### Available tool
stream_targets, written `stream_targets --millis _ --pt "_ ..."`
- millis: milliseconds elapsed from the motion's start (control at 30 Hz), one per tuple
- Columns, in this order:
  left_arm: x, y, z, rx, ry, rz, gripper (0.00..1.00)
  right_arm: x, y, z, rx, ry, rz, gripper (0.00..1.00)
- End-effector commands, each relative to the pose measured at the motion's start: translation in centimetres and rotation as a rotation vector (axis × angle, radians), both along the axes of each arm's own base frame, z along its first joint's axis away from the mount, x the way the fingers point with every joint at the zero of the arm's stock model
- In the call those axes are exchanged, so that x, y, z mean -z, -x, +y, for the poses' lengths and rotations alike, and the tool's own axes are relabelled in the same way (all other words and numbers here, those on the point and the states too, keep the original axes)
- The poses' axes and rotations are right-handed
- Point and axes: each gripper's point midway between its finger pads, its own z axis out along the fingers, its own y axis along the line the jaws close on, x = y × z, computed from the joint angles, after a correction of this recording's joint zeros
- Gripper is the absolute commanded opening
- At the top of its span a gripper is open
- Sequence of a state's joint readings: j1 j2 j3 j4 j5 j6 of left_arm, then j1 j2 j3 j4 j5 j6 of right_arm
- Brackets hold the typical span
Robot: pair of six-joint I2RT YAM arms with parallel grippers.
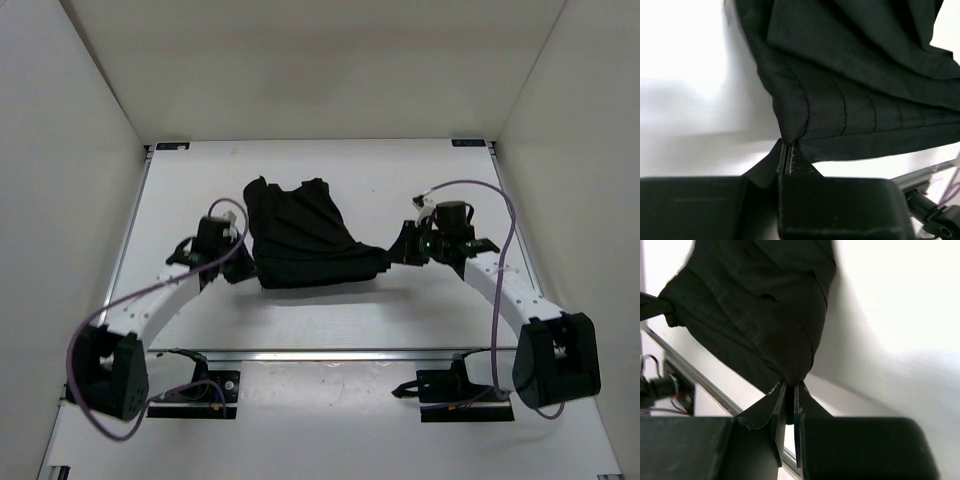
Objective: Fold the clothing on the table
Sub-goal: Flatten the skirt out
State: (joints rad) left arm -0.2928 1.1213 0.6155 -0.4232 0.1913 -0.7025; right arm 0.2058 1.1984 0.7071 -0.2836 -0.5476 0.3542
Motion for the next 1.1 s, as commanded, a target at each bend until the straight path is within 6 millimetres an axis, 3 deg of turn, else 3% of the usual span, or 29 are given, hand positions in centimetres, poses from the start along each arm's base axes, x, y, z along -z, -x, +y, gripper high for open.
stream_targets --millis 0,33,67,100,133,167,200,233,267,300,333,367,400,433,467,500,533,600,633,667,733,767,833,867,900,1067 --pt "-6.4 -6.9 1.3 0.072 -0.114 -0.172 0.00 -6.1 -6.8 -1.3 0.055 0.011 -0.190 0.01" --pt "-9.6 -9.8 1.0 0.100 -0.145 -0.229 0.00 -10.2 -8.8 -1.2 0.044 0.006 -0.281 0.00" --pt "-9.9 -11.6 0.5 0.119 -0.165 -0.219 0.00 -14.8 -11.7 -1.8 0.064 0.024 -0.391 0.00" --pt "-14.6 -15.0 0.2 0.134 -0.206 -0.311 0.00 -19.9 -13.8 -1.9 0.079 0.045 -0.494 0.01" --pt "-21.6 -17.3 0.4 0.122 -0.239 -0.451 0.00 -21.8 -14.5 -2.1 0.088 0.058 -0.520 0.00" --pt "-23.3 -18.9 -0.3 0.140 -0.272 -0.487 0.00 -27.9 -16.0 -2.7 0.107 0.075 -0.666 0.00" --pt "-29.9 -20.1 -0.4 0.096 -0.293 -0.628 0.00 -32.7 -16.3 -3.1 0.141 0.093 -0.772 0.00" --pt "-36.1 -20.1 0.2 0.034 -0.318 -0.776 0.00 -34.3 -16.2 -3.4 0.160 0.113 -0.811 0.00" --pt "-39.6 -20.2 1.0 -0.012 -0.350 -0.874 0.00 -37.3 -16.0 -4.0 0.210 0.130 -0.890 0.00" --pt "-40.9 -20.1 1.2 -0.032 -0.342 -0.920 0.00 -38.2 -15.8 -4.8 0.252 0.144 -0.928 0.00" --pt "-42.0 -19.6 2.1 -0.057 -0.339 -0.952 0.00 -37.0 -15.4 -5.4 0.268 0.151 -0.908 0.00" --pt "-40.4 -20.1 2.5 -0.043 -0.329 -0.927 0.00 -37.7 -14.7 -6.4 0.291 0.146 -0.948 0.00" --pt "-38.6 -19.8 2.4 -0.025 -0.314 -0.893 0.00 -33.8 -15.4 -7.1 0.290 0.145 -0.870 0.00" --pt "-37.6 -19.4 2.9 -0.023 -0.318 -0.871 0.00 -30.6 -15.0 -8.3 0.305 0.142 -0.804 0.00" --pt "-34.0 -19.4 2.5 0.009 -0.338 -0.799 0.00 -27.6 -14.2 -8.5 0.310 0.133 -0.743 0.00" --pt "-30.5 -18.6 2.5 0.039 -0.369 -0.733 0.00 -26.0 -13.8 -8.9 0.310 0.126 -0.713 0.00" --pt "-29.8 -17.6 2.2 0.064 -0.376 -0.727 0.00 -22.2 -12.7 -9.3 0.318 0.137 -0.636 0.00" --pt "-22.4 -15.4 1.7 0.132 -0.386 -0.584 0.00 -16.7 -10.7 -9.1 0.295 0.163 -0.527 0.00" --pt "-22.0 -14.2 1.6 0.137 -0.374 -0.578 0.00 -13.8 -9.1 -8.9 0.291 0.173 -0.470 0.00" --pt "-18.1 -12.9 1.7 0.163 -0.376 -0.495 0.00 -10.8 -7.4 -8.9 0.297 0.173 -0.387 0.00" --pt "-13.2 -9.4 1.9 0.192 -0.365 -0.385 0.00 -7.3 -4.7 -7.7 0.259 0.130 -0.273 0.00" --pt "-12.6 -8.4 1.7 0.204 -0.358 -0.366 0.00 -5.9 -3.3 -6.9 0.249 0.092 -0.228 0.00" --pt "-9.2 -5.8 1.6 0.243 -0.347 -0.273 0.00 -4.0 -1.7 -5.9 0.241 0.064 -0.182 0.00" --pt "-8.8 -5.1 1.4 0.259 -0.345 -0.261 0.00 -3.1 -0.7 -5.1 0.231 0.045 -0.159 0.00" --pt "-7.7 -4.2 1.7 0.259 -0.347 -0.222 0.00 -3.2 -0.3 -4.7 0.221 0.041 -0.166 0.00" --pt "-6.1 -2.3 1.6 0.266 -0.300 -0.168 0.00 -1.4 0.8 -4.0 0.213 0.000 -0.098 0.00"
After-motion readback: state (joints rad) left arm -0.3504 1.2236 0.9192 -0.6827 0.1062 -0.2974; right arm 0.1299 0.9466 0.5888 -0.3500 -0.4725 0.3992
